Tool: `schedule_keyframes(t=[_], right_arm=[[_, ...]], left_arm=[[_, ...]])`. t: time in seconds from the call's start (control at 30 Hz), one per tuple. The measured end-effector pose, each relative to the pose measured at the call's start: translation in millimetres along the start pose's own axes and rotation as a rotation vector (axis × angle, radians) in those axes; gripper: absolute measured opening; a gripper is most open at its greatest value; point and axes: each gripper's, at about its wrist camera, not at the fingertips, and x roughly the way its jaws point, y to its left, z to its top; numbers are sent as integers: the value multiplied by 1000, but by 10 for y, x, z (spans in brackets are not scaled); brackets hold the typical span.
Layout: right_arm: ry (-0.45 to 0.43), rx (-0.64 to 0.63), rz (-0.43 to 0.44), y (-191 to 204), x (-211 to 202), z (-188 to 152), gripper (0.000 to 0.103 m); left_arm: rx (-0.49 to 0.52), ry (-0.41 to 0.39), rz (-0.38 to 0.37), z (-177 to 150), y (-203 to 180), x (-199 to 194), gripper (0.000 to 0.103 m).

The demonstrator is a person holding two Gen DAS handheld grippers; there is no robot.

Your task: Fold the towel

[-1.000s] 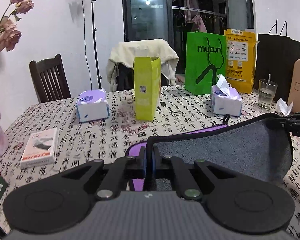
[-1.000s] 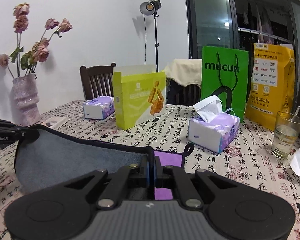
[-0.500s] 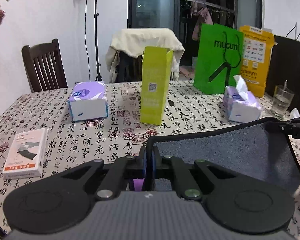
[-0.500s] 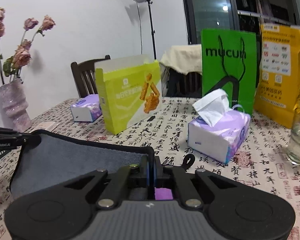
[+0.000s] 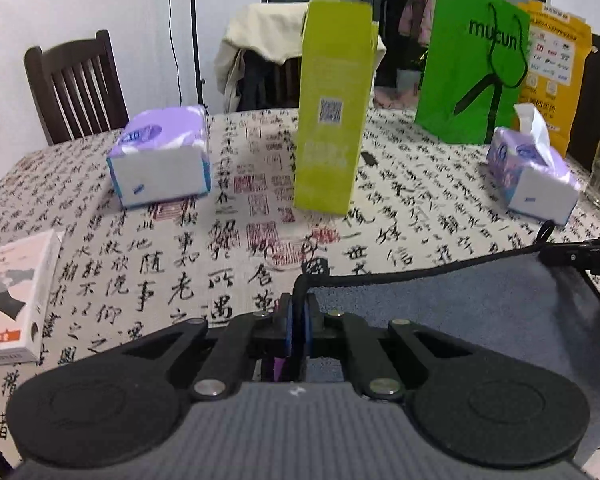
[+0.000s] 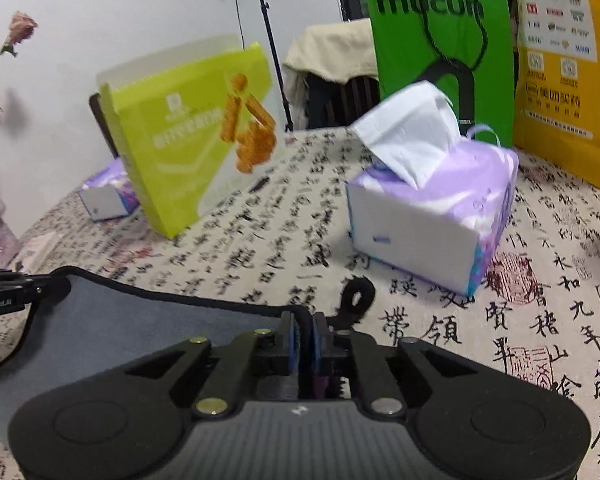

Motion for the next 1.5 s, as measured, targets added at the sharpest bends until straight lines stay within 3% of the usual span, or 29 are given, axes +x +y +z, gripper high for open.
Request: schedule_keyframes(t=[0.23,0.33,0.4,0.43,0.53,0.6,0.7,0.73,0.77,0.8,1.13,1.5], right_arm=[[5,12,14,-52,31,-18,11],[3,6,6,-37,18,-7,14],[-3,6,1,-30,-14,8,24],[-7,9,-3,-24,-31,13,32],[-25,6,-6,-8,-136,24,34],[-39,1,-16,6,-218,29,42],[-69,-5,-27,37,-361,34,78],[-83,-8,-27,56,-419,29,94],[-98,-12,-25,75,-472,23,100],[-115,-17,-23,95,-530,12,101],[-181,-172,-71,485,-997,-134,103],[-210,-178,-59,659,-1380,-426,103]], left_arm=[[-20,23,15,-42,58,46,12],[-33,17,33,-33,80,-7,31],[-43,-8,68,-44,96,-85,56],[-43,-21,81,-51,100,-128,58],[-37,-38,86,-69,115,-247,66],[-35,-51,91,-82,120,-343,78],[-20,-75,88,-104,98,-510,90],[-17,-82,93,-112,85,-569,94],[-15,-93,96,-124,73,-625,100],[-11,-104,96,-137,59,-679,103],[19,-155,79,-296,-110,-1122,103],[40,-196,81,-555,-267,-1584,103]])
